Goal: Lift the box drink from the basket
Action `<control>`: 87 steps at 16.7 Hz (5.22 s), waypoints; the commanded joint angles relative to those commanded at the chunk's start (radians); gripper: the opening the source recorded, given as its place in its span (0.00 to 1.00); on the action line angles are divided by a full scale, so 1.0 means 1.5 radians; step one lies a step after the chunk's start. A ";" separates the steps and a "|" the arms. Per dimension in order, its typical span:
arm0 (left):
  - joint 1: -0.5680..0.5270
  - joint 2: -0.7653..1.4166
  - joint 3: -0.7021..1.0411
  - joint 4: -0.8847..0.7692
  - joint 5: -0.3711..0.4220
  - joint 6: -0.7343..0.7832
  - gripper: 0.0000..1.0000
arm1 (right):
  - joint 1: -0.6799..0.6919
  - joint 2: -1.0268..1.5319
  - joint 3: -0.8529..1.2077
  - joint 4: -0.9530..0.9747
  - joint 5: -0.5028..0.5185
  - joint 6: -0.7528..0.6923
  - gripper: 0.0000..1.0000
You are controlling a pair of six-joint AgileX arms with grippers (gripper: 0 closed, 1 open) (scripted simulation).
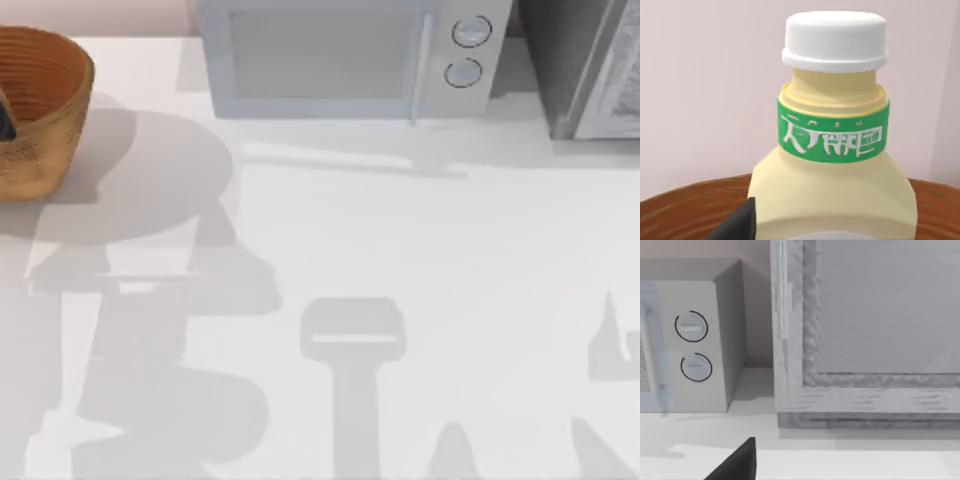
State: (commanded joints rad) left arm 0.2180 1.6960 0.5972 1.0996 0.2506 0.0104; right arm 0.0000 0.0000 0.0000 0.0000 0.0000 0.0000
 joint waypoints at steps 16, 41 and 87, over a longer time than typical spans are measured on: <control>0.011 0.191 0.100 0.083 0.014 0.001 1.00 | 0.000 0.000 0.000 0.000 0.000 0.000 1.00; -0.004 0.250 0.200 0.043 0.000 0.000 0.00 | 0.000 0.000 0.000 0.000 0.000 0.000 1.00; -0.083 -0.677 -0.061 -0.568 -0.094 -0.006 0.00 | 0.000 0.000 0.000 0.000 0.000 0.000 1.00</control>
State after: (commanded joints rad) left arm 0.0939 0.6806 0.5058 0.2479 0.1091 0.0020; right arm 0.0000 0.0000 0.0000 0.0000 0.0000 0.0000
